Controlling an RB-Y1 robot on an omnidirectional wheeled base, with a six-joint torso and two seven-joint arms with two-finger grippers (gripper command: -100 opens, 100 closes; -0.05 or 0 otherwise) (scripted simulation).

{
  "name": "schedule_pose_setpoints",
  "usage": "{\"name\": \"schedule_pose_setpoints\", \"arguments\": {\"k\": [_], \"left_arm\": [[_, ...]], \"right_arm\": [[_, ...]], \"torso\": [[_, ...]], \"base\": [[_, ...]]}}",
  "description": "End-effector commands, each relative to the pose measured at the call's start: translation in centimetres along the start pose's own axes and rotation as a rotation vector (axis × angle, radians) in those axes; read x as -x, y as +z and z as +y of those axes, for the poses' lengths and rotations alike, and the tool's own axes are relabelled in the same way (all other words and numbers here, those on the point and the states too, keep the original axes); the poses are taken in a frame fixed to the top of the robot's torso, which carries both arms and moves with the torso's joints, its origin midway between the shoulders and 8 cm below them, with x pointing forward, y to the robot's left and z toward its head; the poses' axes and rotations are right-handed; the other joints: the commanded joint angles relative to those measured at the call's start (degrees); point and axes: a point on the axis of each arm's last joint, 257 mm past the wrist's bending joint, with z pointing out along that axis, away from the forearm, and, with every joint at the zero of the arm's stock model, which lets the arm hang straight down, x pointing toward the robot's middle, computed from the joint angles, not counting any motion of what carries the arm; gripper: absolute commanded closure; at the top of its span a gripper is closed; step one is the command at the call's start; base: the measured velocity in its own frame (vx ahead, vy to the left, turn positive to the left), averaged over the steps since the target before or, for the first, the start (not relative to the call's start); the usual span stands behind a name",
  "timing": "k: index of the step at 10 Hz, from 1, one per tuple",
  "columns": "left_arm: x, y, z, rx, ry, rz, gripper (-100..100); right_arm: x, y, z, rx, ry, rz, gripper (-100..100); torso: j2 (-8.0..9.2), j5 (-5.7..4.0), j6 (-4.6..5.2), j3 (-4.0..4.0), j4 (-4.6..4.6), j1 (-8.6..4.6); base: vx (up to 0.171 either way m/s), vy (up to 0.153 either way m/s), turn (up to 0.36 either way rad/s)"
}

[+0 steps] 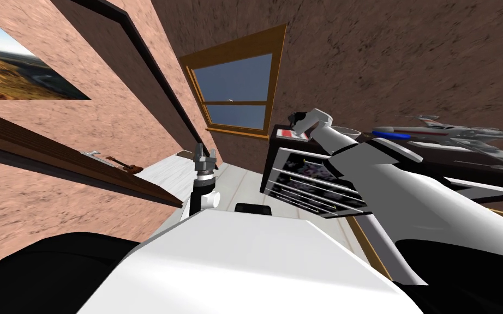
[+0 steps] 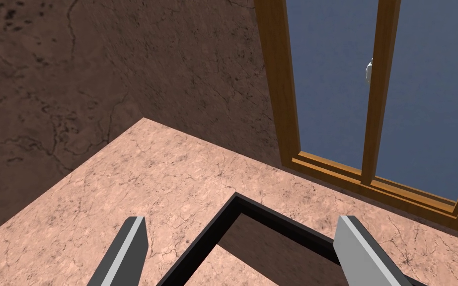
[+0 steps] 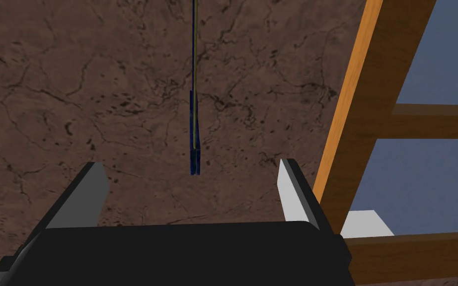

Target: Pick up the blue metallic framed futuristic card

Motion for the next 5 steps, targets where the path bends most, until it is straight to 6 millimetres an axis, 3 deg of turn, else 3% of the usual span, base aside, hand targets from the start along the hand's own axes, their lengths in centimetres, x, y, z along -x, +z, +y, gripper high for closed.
{"name": "schedule_pose_setpoints", "arguments": {"k": [1,5], "left_arm": [[0.0,0.0,0.0,0.000,0.000,0.000,0],[0.0,0.0,0.0,0.000,0.000,0.000,0]], "right_arm": [[-0.1,0.2,-1.4,-0.042,-0.001,0.020,-100],[-0.1,0.3,-2.5,-0.074,0.001,0.037,-100]], "torso": [[0.00,0.00,0.00,0.00,0.00,0.00],[0.07,-0.01,0.01,0.03,0.01,-0.04]], "base": [[0.086,0.022,0.046],[0.051,0.010,0.025]]}}
